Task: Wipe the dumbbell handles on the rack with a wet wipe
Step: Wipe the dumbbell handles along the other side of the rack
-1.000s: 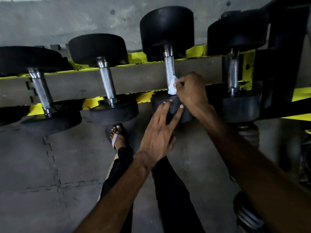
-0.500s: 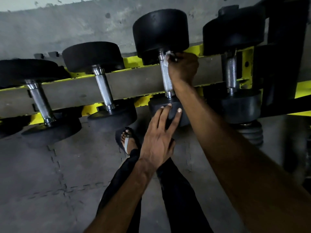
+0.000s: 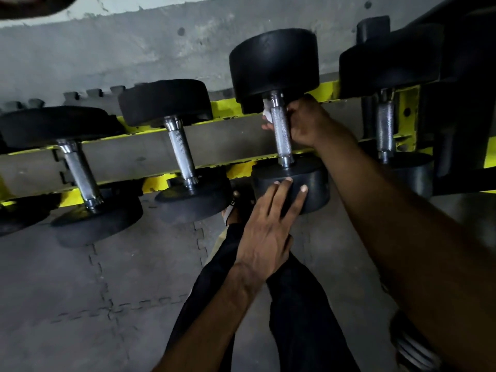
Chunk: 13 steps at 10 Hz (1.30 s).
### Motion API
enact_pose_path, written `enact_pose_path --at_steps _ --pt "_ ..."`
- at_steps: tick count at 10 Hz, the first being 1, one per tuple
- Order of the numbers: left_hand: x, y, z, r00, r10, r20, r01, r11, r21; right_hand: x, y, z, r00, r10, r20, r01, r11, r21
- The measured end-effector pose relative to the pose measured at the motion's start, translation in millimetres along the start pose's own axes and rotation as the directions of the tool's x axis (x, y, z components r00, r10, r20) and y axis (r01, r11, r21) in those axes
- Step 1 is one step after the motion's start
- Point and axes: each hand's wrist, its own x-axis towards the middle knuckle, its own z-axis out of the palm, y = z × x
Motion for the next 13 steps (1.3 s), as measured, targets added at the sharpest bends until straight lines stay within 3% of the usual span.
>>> enact_pose_path --at_steps 1,2,3,4,5,6,7,8,9,10,11,12,13 --pt "0 3 -3 1.0 0.002 -0.027 -0.002 1.0 0.003 3 7 -6 0.947 -0.131 -0.295 0.078 0.979 -0.186" --pt "0 4 1 0.999 -0.003 -0.035 0.003 1.0 0.003 -12 14 -13 0.867 -0.371 -0.333 0.197 0.868 -0.455" --pt "-1 6 2 0.999 -0.026 -0.04 0.026 1.0 0.009 -27 27 -6 0.698 -0.654 -0.292 0.391 0.689 -0.611" --pt "1 10 4 0.998 -0.038 -0.054 0.038 0.999 -0.01 -36 35 -3 0.522 -0.852 -0.045 0.431 0.309 -0.848" --pt "2 13 7 0.997 -0.064 -0.051 0.062 0.998 -0.028 -41 34 -13 0.539 -0.818 0.201 0.414 0.05 -0.909" --pt "3 22 10 0.988 -0.125 -0.085 0.12 0.99 -0.07 -48 36 -25 0.59 -0.7 0.402 0.461 -0.117 -0.88" --pt "2 29 10 0.984 -0.163 -0.071 0.156 0.983 -0.093 -50 34 -39 0.62 -0.608 0.497 0.537 -0.133 -0.833" --pt "2 31 12 0.981 -0.176 -0.087 0.165 0.979 -0.12 -46 19 -39 0.665 -0.532 0.525 0.49 -0.22 -0.843" --pt "1 31 14 0.979 -0.182 -0.093 0.168 0.976 -0.14 -47 -3 -31 0.604 -0.481 0.636 0.431 -0.474 -0.767" --pt "3 27 17 0.981 -0.168 -0.093 0.154 0.978 -0.137 -41 -18 -18 0.608 -0.422 0.672 0.417 -0.551 -0.723" --pt "2 30 15 0.979 -0.187 -0.079 0.174 0.974 -0.146 -37 -14 -12 0.668 -0.306 0.679 0.391 -0.632 -0.669" --pt "3 32 9 0.981 -0.175 -0.082 0.162 0.975 -0.15 -51 -3 -4 0.736 -0.034 0.676 0.432 -0.745 -0.508" --pt "3 29 9 0.978 -0.184 -0.101 0.163 0.969 -0.186 -53 -17 15 0.754 -0.105 0.648 0.366 -0.752 -0.548"
